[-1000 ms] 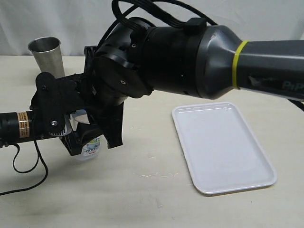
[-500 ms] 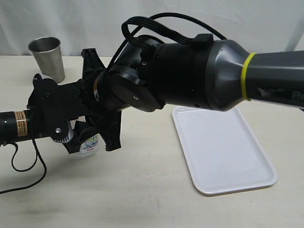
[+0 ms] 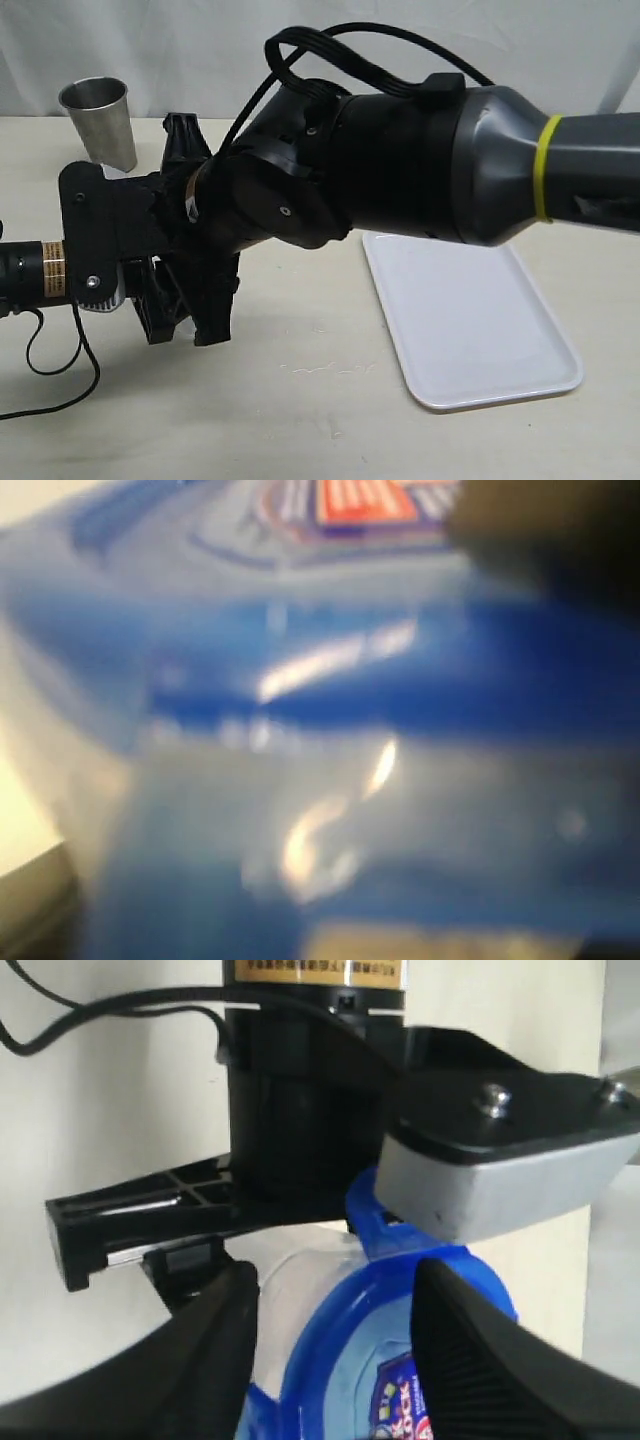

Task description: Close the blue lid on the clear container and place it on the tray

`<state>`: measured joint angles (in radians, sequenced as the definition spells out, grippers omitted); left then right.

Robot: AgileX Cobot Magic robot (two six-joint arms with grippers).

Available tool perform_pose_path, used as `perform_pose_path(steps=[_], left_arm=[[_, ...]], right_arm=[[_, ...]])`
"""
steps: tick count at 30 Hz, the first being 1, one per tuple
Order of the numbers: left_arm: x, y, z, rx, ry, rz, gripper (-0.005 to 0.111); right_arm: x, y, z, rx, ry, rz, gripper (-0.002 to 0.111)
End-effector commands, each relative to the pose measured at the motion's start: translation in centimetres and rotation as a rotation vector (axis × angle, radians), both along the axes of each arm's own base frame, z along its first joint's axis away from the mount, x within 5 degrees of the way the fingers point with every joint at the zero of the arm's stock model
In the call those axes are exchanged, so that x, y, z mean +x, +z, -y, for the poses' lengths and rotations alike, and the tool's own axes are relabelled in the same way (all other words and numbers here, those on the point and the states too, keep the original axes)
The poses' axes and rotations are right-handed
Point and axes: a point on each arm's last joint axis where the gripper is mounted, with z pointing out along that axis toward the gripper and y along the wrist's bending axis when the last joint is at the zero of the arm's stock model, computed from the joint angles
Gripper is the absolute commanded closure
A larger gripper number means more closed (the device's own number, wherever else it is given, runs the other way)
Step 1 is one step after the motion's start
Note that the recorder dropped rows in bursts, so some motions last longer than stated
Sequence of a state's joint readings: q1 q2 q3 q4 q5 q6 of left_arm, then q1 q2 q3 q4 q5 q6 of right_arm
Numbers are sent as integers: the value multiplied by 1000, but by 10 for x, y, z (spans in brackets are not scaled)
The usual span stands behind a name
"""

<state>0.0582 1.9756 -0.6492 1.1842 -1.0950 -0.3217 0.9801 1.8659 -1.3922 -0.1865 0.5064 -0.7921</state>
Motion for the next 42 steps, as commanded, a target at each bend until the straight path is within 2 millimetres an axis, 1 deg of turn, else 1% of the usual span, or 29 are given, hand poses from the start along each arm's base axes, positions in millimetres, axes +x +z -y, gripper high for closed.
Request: perform_pose_path(steps=[1,4,6,7,8,14,18,22,25,28,30,32,34,35,37,39,42], left_arm=[[-3,14,12,-109,-73,57,107],[-3,14,12,-110,-70,57,107],[-3,14,12,-112,-69,54,107],[-3,14,12,-113,-68,52,107],[-3,14,12,-113,-68,52,107],[-3,14,12,-114,-68,51,107],[-2,14,12,-114,-66,51,107],[-2,14,12,-114,-66,51,107],[-2,14,12,-115,-67,49,107],[-2,14,12,-115,-67,49,107],[-2,14,12,-115,-67,49,107],[-2,14,12,-115,-67,49,107],[-2,14,12,-115,-67,49,107],[-2,14,12,-115,-67,49,107],[-2,14,12,-116,-66,48,107],[-2,14,12,-117,-65,45,107],[-2,14,12,-121,-63,39,107]], right_arm=[[-20,-16,8,-83,-70,-181,63],[-22,0,12,-34,-143,-209,63],[-23,12,13,-10,-187,-227,54],[-21,19,13,-4,-221,-244,47],[-21,21,12,1,-233,-248,45],[-20,46,14,31,-253,-229,45],[-27,64,17,81,-228,-248,45],[-34,76,19,120,-195,-274,45],[-39,82,21,132,-163,-291,48],[-40,90,25,146,-157,-270,55],[-38,97,28,177,-195,-233,61],[-30,104,32,230,-294,-170,64],[-22,105,37,242,-389,-115,64],[-19,105,40,225,-416,-90,64],[-16,99,45,146,-443,-76,64],[-17,89,47,45,-420,-93,64],[-24,68,49,-101,-293,-126,64]])
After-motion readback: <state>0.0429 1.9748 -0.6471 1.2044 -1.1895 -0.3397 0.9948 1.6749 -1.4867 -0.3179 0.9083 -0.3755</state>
